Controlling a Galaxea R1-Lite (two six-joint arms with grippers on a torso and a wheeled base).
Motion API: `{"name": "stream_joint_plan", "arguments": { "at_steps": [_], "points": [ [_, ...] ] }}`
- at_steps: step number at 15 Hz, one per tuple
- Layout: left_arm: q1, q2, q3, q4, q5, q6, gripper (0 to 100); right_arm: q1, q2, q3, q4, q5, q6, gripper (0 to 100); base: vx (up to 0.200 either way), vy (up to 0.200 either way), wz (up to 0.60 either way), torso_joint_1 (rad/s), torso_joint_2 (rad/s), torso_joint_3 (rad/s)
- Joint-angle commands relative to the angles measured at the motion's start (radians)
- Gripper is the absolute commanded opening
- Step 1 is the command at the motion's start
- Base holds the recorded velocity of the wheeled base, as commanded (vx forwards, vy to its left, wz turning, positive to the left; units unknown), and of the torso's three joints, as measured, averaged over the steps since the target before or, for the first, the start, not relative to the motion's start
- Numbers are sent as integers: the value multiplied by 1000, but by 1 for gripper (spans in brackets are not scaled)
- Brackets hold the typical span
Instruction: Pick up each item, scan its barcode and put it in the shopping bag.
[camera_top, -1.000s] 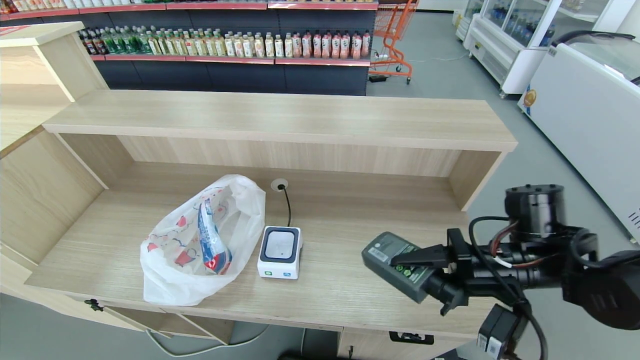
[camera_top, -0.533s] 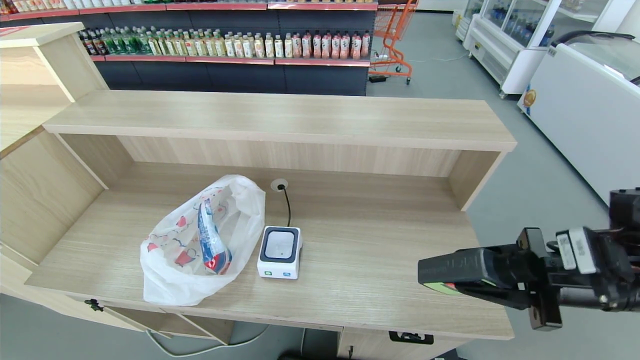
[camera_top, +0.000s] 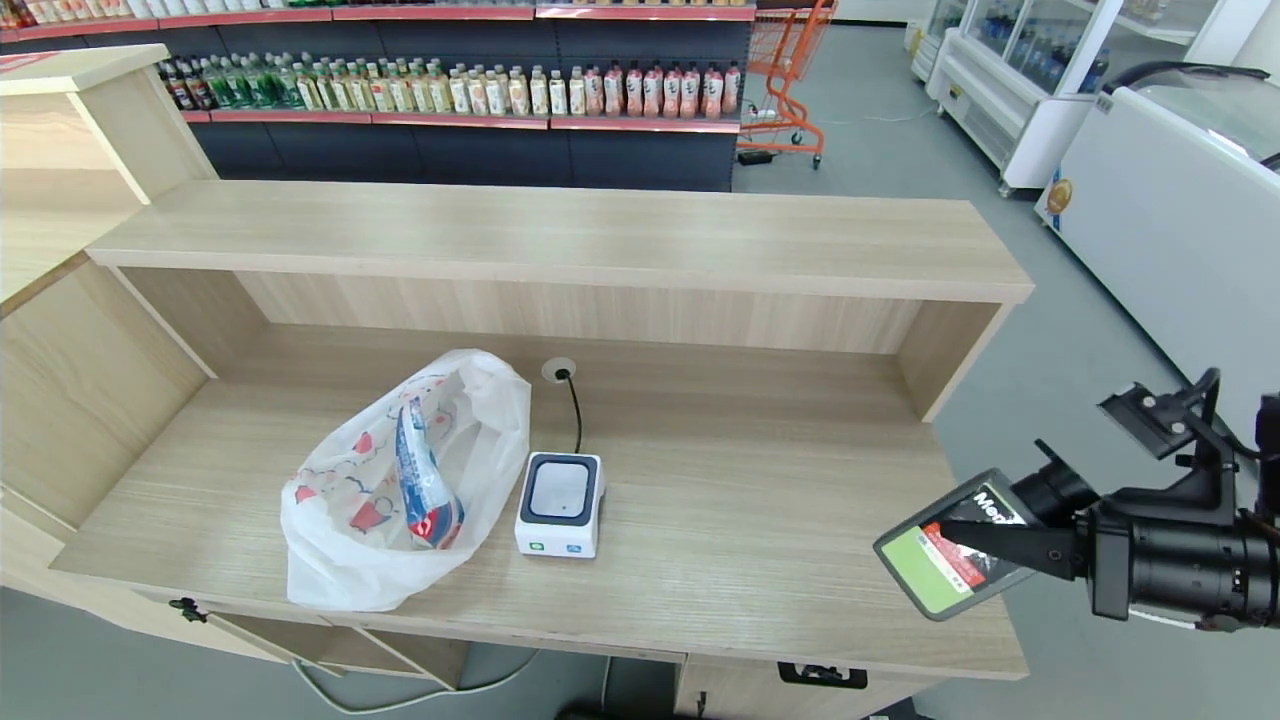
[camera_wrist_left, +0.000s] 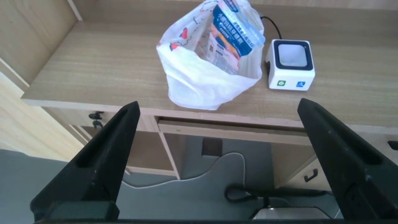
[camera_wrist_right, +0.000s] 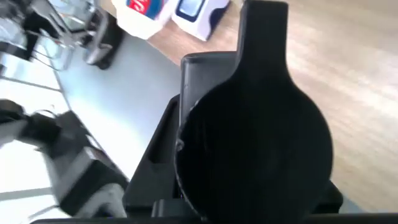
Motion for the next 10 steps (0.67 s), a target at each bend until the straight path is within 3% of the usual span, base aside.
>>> {"name": "stream_joint_plan", "arguments": {
  "at_steps": [1, 3, 9, 10],
  "points": [
    [0, 0, 0, 0, 0, 0, 100, 87, 2, -65, -2, -7, 161, 0, 0, 0, 0, 0, 0, 0],
    [0, 0, 0, 0, 0, 0, 100, 134, 10, -100, -2, -56, 235, 0, 0, 0, 0, 0, 0, 0],
    [0, 0, 0, 0, 0, 0, 100, 169, 1, -79, -2, -72, 243, 0, 0, 0, 0, 0, 0, 0],
    [0, 0, 0, 0, 0, 0, 100, 166, -5, -76, -2, -73, 244, 0, 0, 200, 0, 2, 2, 7]
  ]
}}
